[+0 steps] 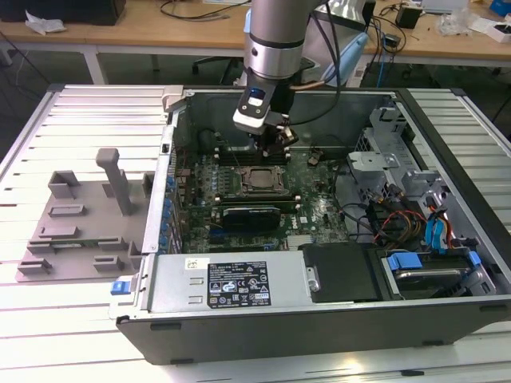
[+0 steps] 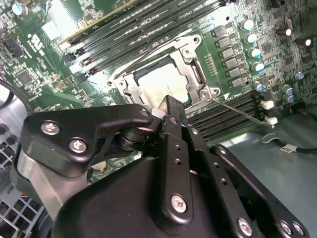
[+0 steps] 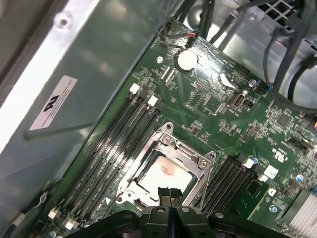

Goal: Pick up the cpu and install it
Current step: 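Install the first cpu locking lever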

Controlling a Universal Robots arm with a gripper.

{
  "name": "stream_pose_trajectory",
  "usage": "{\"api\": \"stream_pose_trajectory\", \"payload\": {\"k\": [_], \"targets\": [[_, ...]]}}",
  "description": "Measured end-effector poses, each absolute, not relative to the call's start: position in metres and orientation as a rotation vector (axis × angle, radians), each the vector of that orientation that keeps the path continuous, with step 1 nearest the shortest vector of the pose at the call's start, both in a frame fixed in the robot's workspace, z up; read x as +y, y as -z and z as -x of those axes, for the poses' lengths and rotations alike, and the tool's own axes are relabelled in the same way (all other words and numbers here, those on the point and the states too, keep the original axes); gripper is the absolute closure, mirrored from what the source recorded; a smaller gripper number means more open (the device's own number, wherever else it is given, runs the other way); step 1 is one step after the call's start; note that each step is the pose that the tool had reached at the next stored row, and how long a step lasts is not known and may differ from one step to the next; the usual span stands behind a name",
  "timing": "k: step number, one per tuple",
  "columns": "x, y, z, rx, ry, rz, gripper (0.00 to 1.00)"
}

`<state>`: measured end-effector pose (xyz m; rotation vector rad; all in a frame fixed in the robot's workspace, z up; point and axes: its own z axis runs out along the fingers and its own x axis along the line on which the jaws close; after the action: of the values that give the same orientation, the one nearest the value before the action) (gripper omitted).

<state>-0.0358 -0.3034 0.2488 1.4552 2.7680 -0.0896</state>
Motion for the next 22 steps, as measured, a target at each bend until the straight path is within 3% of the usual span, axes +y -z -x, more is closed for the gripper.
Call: {"api": "stream_pose_trajectory", "payload": {"k": [22], "targets": [[-0.3034,-0.2488,0.0358,2.928,0.086,-1.078,0.89]]}}
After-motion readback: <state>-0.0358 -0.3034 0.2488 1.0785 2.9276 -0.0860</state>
